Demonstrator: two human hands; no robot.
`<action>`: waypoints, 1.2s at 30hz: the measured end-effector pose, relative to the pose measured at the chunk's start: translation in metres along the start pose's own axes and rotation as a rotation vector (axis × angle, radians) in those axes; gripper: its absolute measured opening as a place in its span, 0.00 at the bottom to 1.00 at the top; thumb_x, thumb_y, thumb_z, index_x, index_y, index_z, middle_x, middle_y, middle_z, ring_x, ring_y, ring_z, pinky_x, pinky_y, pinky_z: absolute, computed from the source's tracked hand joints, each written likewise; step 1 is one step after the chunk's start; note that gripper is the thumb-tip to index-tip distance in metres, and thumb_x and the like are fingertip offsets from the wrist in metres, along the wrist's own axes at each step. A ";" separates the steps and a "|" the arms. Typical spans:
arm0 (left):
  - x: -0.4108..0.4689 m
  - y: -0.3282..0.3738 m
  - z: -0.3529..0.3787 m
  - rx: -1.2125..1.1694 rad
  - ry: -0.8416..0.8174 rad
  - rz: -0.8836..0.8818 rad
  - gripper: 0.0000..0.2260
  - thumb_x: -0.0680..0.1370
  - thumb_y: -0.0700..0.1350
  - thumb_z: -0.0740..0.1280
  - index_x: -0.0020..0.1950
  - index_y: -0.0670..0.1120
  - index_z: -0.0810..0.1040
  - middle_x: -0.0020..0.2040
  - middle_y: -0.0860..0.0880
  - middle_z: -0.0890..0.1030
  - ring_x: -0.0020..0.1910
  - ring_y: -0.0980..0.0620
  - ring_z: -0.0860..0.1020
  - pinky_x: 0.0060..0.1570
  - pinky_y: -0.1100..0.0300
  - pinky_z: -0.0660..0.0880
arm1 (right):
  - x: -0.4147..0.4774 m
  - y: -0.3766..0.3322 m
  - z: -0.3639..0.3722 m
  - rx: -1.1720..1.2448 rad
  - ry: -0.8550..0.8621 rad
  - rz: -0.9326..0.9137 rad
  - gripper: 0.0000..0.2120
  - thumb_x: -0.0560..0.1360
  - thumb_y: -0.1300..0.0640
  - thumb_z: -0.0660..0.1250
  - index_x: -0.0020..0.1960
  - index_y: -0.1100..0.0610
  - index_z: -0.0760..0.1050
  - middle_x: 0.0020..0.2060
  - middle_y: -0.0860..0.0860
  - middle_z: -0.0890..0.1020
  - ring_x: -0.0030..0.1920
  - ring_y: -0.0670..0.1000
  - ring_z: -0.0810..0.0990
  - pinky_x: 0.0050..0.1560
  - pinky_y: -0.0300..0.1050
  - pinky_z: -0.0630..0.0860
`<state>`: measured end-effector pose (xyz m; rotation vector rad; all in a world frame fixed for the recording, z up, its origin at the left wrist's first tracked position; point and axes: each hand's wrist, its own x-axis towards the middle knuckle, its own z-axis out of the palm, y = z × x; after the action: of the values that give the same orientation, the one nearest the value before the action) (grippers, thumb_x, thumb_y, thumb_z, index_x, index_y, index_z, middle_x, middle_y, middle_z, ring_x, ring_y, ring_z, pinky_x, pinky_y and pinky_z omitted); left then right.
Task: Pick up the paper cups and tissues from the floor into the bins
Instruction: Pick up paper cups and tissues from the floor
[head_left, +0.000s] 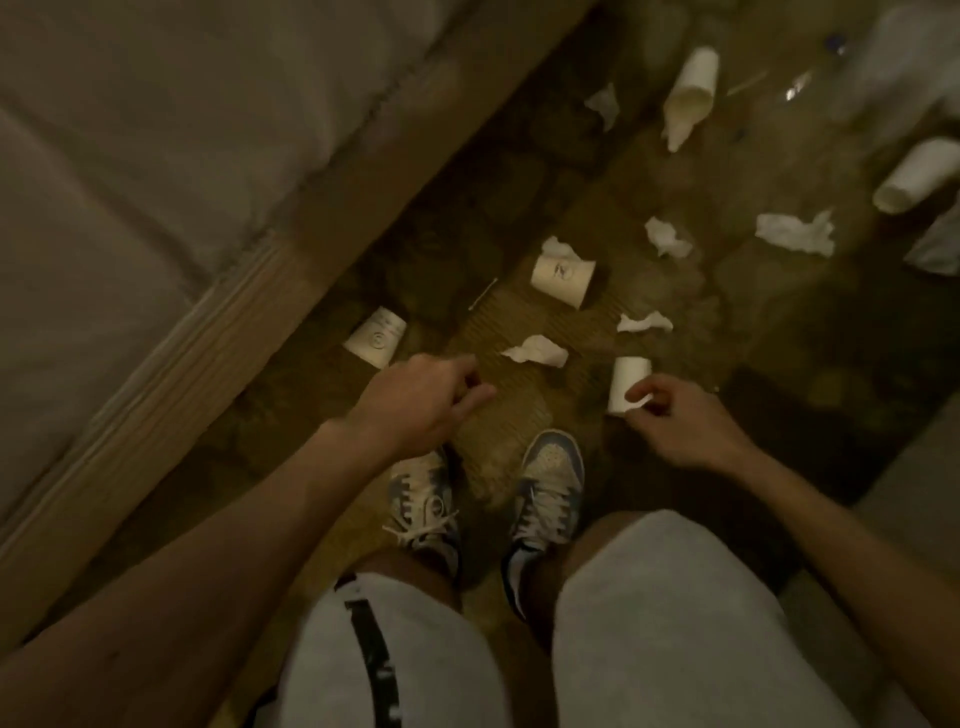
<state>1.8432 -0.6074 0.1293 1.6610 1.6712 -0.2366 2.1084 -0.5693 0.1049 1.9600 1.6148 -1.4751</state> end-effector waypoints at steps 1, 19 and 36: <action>0.018 -0.003 0.007 0.019 -0.055 0.014 0.16 0.82 0.59 0.56 0.61 0.51 0.74 0.51 0.50 0.80 0.49 0.49 0.79 0.47 0.51 0.76 | 0.010 0.006 0.006 -0.012 0.003 0.041 0.15 0.79 0.57 0.66 0.64 0.52 0.73 0.63 0.56 0.77 0.60 0.55 0.77 0.57 0.48 0.76; 0.238 -0.033 0.162 0.182 -0.035 0.470 0.19 0.81 0.55 0.61 0.72 0.57 0.71 0.77 0.45 0.60 0.73 0.43 0.59 0.64 0.43 0.67 | 0.191 0.067 0.066 -0.096 0.442 -0.056 0.22 0.76 0.50 0.68 0.69 0.54 0.71 0.65 0.55 0.74 0.65 0.56 0.70 0.61 0.44 0.63; 0.254 -0.027 0.147 -0.911 0.155 0.124 0.19 0.82 0.55 0.58 0.35 0.46 0.73 0.27 0.54 0.72 0.25 0.58 0.69 0.25 0.62 0.67 | 0.245 0.076 0.041 0.313 0.444 -0.024 0.04 0.75 0.52 0.71 0.45 0.50 0.76 0.43 0.49 0.82 0.39 0.48 0.82 0.34 0.43 0.80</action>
<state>1.9059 -0.5028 -0.1390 1.0773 1.4359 0.6444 2.1249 -0.4732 -0.1360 2.6019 1.6474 -1.4460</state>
